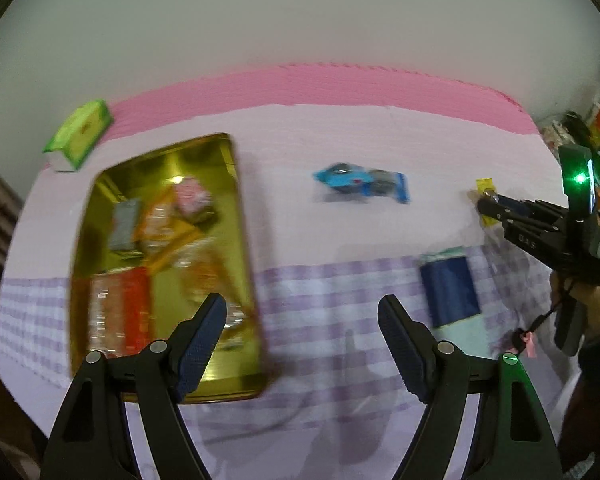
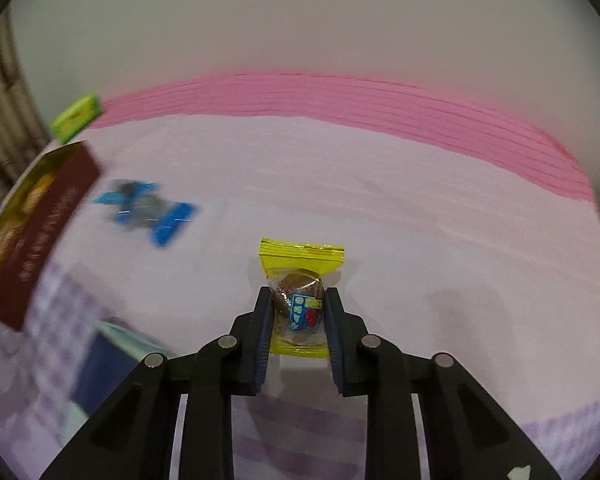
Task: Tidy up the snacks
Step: 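Grasp the navy blue packet with the left gripper while right holds the yellow candy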
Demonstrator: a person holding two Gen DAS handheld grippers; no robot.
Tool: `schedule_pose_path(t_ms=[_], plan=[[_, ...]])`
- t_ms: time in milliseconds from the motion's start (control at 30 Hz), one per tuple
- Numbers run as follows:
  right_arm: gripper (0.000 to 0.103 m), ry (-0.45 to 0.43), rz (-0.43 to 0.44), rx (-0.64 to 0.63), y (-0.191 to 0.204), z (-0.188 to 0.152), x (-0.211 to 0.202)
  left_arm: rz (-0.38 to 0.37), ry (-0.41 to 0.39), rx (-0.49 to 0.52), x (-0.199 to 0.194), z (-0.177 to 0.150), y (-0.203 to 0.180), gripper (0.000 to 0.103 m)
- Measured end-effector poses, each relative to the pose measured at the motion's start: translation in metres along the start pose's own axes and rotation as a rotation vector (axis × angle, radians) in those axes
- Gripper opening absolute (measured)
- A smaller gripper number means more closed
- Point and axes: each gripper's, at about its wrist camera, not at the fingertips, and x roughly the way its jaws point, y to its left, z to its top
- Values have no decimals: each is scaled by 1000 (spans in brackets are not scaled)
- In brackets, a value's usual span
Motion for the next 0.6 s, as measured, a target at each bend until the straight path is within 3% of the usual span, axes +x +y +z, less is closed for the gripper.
schedule_pose_path(t_ms=[233,600], plan=[[23,-40,-144,56,-18,-13,-6,-46,44,25,23,3,-50,78],[23,-53,-129,107,-31,-16,-3,-57,93,33,50,7,-94,78]])
